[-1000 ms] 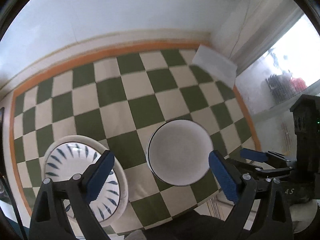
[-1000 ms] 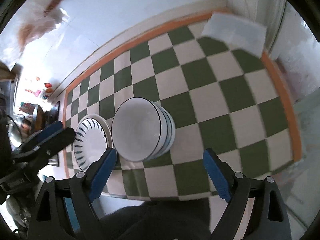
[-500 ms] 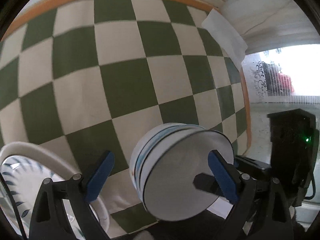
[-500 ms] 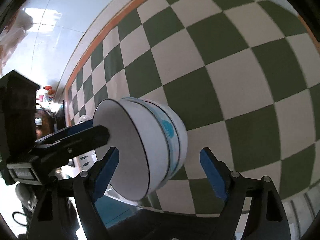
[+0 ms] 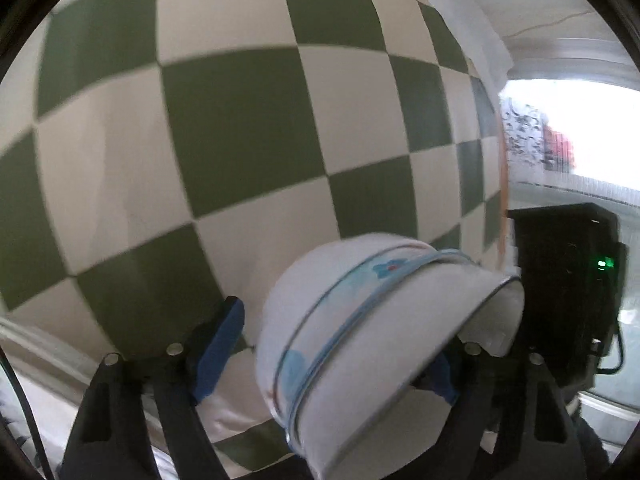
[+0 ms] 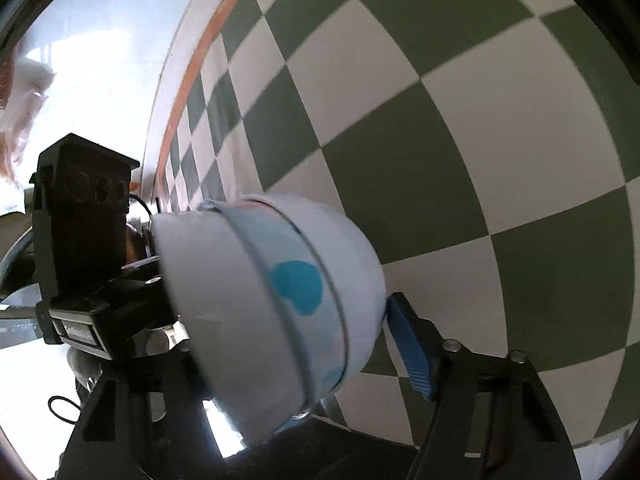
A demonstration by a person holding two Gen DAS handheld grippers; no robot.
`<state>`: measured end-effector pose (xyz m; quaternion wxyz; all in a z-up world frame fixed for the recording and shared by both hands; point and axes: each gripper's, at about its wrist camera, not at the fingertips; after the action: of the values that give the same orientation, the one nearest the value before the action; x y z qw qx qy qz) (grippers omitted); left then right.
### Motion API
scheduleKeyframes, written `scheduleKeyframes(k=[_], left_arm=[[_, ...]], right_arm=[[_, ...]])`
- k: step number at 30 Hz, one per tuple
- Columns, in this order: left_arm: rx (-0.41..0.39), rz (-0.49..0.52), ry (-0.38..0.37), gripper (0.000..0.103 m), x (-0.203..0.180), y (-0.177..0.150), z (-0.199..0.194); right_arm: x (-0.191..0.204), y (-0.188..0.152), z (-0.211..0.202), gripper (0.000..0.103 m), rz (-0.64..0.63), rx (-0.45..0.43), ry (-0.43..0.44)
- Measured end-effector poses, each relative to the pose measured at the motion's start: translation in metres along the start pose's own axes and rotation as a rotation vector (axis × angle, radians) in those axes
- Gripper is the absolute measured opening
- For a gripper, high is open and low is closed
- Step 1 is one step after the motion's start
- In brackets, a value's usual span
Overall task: Organize plates and bowls
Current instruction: 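Carry the bowl stack with both tools over the plate stack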
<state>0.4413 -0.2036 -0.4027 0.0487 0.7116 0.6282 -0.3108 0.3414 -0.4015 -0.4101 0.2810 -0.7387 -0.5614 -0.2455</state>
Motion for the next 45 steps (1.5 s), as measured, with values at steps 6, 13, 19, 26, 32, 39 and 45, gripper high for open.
scheduleKeyframes(k=[6, 13, 19, 26, 32, 39, 45], left_arm=[[-0.032, -0.001, -0.019, 0.073, -0.001, -0.006, -0.001], [-0.086, 0.013, 0.008, 0.073, -0.004, -0.013, -0.010], [-0.119, 0.015, 0.031, 0.073, -0.013, -0.014, -0.021], [-0.164, -0.025, 0.009, 0.073, -0.010, -0.024, -0.049], [-0.218, -0.067, -0.017, 0.073, 0.004, -0.039, -0.082], [-0.255, -0.105, -0.031, 0.073, 0.039, -0.057, -0.121], [-0.264, -0.145, -0.025, 0.073, 0.083, -0.068, -0.145]], right_arm=[[-0.004, 0.001, 0.014, 0.061, 0.005, 0.000, 0.040], [-0.007, -0.001, 0.016, 0.059, -0.030, -0.056, 0.109], [-0.001, 0.001, 0.014, 0.059, -0.079, -0.083, 0.115], [0.032, 0.015, 0.009, 0.059, -0.123, -0.070, 0.101], [0.063, 0.023, 0.009, 0.059, -0.168, -0.036, 0.097], [0.115, 0.017, 0.026, 0.058, -0.232, -0.002, 0.091], [0.156, -0.001, 0.046, 0.058, -0.262, 0.011, 0.096]])
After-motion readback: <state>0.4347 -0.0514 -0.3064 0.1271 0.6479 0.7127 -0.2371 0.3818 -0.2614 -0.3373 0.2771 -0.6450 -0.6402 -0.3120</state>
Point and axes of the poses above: each gripper's, at about its wrist camera, not at the fingertips, and z roughly the way its jaws point, x to its left, y to its top, and after that the axes turned 9 degrees about -z, right-handed
